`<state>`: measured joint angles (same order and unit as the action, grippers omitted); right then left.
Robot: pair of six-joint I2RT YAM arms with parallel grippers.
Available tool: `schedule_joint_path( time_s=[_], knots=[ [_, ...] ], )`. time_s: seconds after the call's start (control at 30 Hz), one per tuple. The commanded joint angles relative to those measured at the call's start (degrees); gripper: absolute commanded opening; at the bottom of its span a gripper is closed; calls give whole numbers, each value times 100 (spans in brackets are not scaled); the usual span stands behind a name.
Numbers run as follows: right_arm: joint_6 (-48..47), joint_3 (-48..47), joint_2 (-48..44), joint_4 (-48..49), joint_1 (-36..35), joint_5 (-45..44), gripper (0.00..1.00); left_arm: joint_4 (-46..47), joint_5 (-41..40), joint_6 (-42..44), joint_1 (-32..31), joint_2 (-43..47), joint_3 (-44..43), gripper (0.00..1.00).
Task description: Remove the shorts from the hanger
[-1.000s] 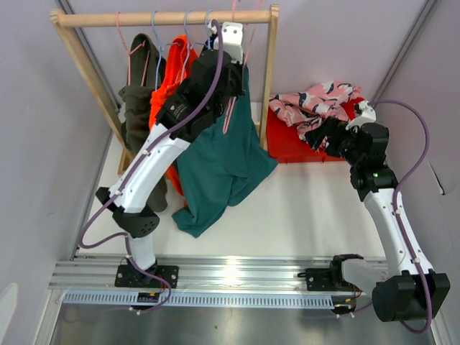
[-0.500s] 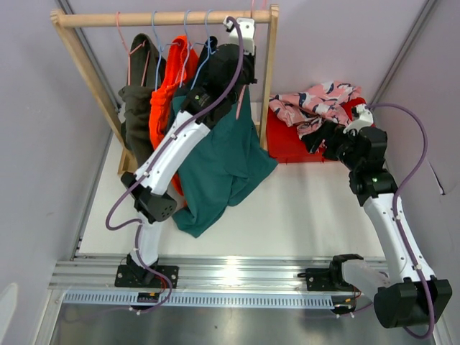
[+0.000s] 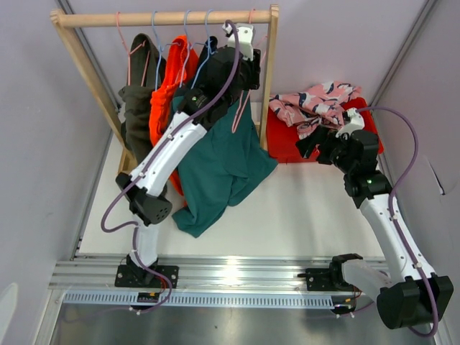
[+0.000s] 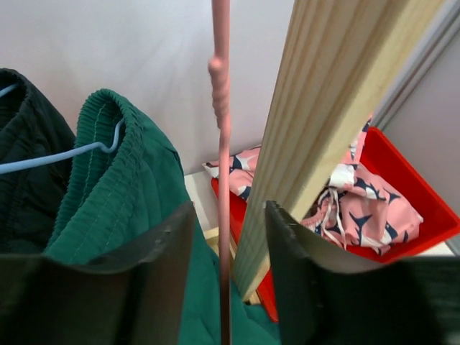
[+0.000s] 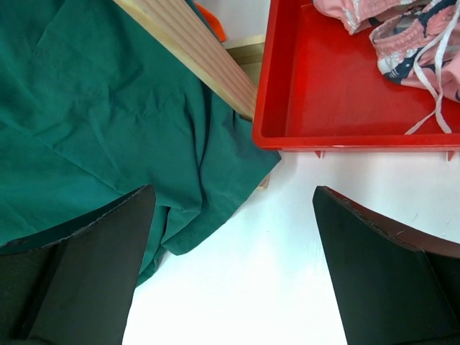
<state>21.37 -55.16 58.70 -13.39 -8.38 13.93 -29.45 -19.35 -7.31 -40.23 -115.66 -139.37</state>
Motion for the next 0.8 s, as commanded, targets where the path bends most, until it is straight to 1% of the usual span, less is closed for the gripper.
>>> schedule_joint_path(
  time_s=[0.0,0.07,0.17,0.23,0.3,0.4,0.47,0.63,0.77],
  knots=[
    [61,5,-25,205,-119,-119,99,-77,247,-104,6,781,6,53],
    [61,14,1,231,-172,-180,99,-218,362,-130,-46,1114,-11,54],
    [52,57,63,240,-295,-285,99,-368,222,-16,-195,1729,129,61],
    [61,84,89,275,-400,-321,99,-368,73,28,-205,2193,462,66],
    [52,93,124,310,-462,-382,99,-403,-216,203,-196,2415,647,69],
    [43,84,168,319,-577,-479,99,-465,-664,440,-178,2679,824,72],
    [43,84,186,311,-621,-497,100,-535,-780,520,-100,2750,807,74],
    [17,84,168,284,-700,-585,99,-579,-676,564,251,2829,1193,75],
    [-27,110,177,231,-735,-629,99,-474,-378,564,472,2820,1403,70]
  ],
)
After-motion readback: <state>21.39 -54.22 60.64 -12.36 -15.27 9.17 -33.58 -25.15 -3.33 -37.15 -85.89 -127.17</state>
